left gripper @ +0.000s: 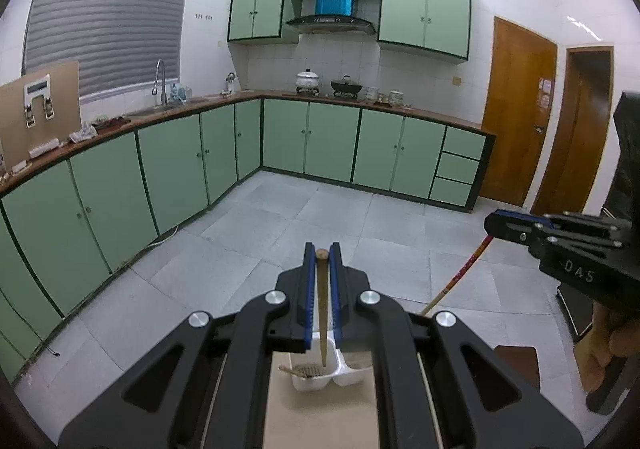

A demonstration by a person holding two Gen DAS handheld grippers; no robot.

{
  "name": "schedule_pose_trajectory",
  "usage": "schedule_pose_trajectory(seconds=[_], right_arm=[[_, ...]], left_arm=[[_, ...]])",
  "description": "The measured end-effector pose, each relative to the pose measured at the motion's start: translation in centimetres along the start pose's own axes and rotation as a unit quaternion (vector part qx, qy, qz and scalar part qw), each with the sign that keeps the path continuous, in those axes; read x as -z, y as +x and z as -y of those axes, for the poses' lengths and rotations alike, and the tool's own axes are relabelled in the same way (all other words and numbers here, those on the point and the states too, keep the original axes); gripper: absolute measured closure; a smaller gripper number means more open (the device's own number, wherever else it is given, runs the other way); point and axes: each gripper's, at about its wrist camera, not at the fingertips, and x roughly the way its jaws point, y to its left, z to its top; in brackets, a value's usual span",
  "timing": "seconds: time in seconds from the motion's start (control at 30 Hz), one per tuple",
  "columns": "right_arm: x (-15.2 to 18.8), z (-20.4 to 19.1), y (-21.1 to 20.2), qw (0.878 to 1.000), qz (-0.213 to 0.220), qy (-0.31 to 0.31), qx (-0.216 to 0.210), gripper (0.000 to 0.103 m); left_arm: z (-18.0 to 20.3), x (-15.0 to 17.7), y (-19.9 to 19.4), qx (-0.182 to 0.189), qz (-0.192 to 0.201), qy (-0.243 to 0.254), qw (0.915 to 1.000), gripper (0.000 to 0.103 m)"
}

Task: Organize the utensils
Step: 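Open both grippers to release the chopsticks and pull back from the holder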

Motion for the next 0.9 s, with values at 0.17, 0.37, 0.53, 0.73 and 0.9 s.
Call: schedule_pose_trajectory(seconds=[0.17, 0.37, 0.53, 0.73, 0.9], right_arm=[[2.1, 1.6, 5.4, 0.999, -0.023, 0.023, -0.003, 0.097], [5.5, 2.6, 10.0, 0.998, -0.056, 0.03, -0.009, 0.097], [6.5, 3.4, 10.4, 0.998, -0.056, 0.037, -0.01, 0.079], [7.0, 4.6, 6.0, 0.998, -0.022, 0.054, -0.026, 0.079], [10.3, 5.0, -0.7, 0.998, 0.022, 0.046, -0.044, 0.073]], left_arm=[[-1.6, 2.1, 5.0, -0.006, -0.013, -0.012, 0.9998, 0.097], [-3.3, 5.3, 9.5, -0.007, -0.044, -0.025, 0.9987, 0.097], [-4.0, 6.9, 9.9, -0.006, -0.052, -0.02, 0.9984, 0.076], [-4.8, 6.2, 5.1, -0.002, -0.02, -0.013, 0.9997, 0.054], [-4.5, 8.8, -1.7, 0.0, 0.01, 0.02, 0.9998, 0.039]])
